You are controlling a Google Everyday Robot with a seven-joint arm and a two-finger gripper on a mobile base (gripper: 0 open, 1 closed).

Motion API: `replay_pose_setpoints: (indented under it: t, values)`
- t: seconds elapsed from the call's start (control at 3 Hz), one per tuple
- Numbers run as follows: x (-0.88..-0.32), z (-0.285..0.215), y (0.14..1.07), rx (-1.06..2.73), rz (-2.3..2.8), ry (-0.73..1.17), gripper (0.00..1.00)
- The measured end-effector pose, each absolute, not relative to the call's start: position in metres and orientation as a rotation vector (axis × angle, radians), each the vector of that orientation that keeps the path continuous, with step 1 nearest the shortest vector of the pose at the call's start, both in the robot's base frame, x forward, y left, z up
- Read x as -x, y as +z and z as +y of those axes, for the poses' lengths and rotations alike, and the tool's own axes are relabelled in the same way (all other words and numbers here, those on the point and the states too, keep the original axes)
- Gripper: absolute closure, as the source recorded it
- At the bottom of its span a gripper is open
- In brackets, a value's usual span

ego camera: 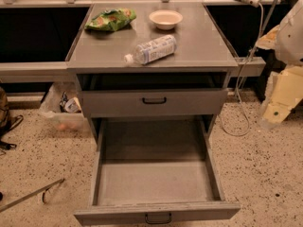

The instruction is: Place blue plastic bottle into middle drawer

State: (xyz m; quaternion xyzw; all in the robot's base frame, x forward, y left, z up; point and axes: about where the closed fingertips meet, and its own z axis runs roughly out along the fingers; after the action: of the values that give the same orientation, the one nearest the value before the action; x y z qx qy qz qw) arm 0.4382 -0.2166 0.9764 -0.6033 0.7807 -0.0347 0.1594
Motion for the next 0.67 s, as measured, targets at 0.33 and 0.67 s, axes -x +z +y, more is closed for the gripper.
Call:
replay_pose_setpoints:
  t: [0.33,0.67]
  values:
    - [-0.438,-0.217,0.976,1.724,2.231,-0.099,0.00]
    - [-0.462,-0.213,0.988,1.759,2.171,-0.143,0.00]
